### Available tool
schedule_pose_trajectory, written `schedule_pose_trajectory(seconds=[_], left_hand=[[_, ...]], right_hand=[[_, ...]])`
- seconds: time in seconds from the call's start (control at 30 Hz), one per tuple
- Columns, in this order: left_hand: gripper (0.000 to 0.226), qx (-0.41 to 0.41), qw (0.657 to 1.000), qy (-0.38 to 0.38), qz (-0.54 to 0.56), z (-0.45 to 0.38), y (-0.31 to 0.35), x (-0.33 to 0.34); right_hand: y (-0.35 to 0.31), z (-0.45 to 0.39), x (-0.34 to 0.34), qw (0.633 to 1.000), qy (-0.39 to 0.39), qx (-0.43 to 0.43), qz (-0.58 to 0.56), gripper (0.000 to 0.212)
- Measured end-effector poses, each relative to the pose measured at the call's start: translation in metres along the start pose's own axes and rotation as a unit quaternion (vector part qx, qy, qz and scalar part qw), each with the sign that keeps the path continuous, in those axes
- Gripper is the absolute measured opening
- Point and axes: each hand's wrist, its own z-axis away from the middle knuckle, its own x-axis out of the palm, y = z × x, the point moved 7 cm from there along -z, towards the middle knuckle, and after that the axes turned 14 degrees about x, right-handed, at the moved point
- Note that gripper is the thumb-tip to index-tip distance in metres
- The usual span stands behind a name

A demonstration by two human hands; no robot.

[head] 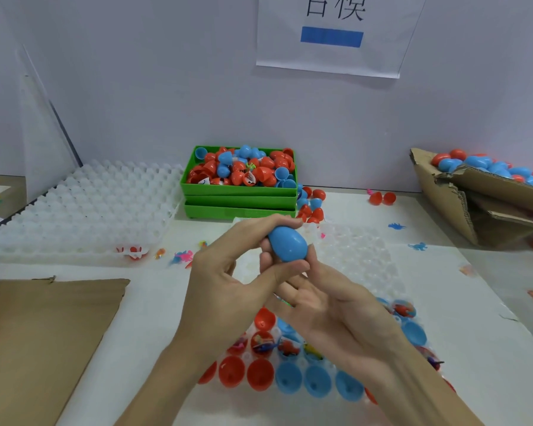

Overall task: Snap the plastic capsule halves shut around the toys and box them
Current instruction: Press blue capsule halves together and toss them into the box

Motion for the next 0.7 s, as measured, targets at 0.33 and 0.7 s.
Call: schedule_pose_trajectory(seconds=[0.33,0.7], left_hand=[[0.037,0.003,0.999,0.017,-0.035,0.002,0.002,0.000],[0.035,-0.163,0.979,-0.024,0.121,0.010,-0.031,0.013]], right_hand=[[0.001,0.003,0.001,0.998,0.043,-0.023,-0.026,0.033],[-0.047,0.034,0.005,0.669,0.350,-0.332,0.565,0.047]])
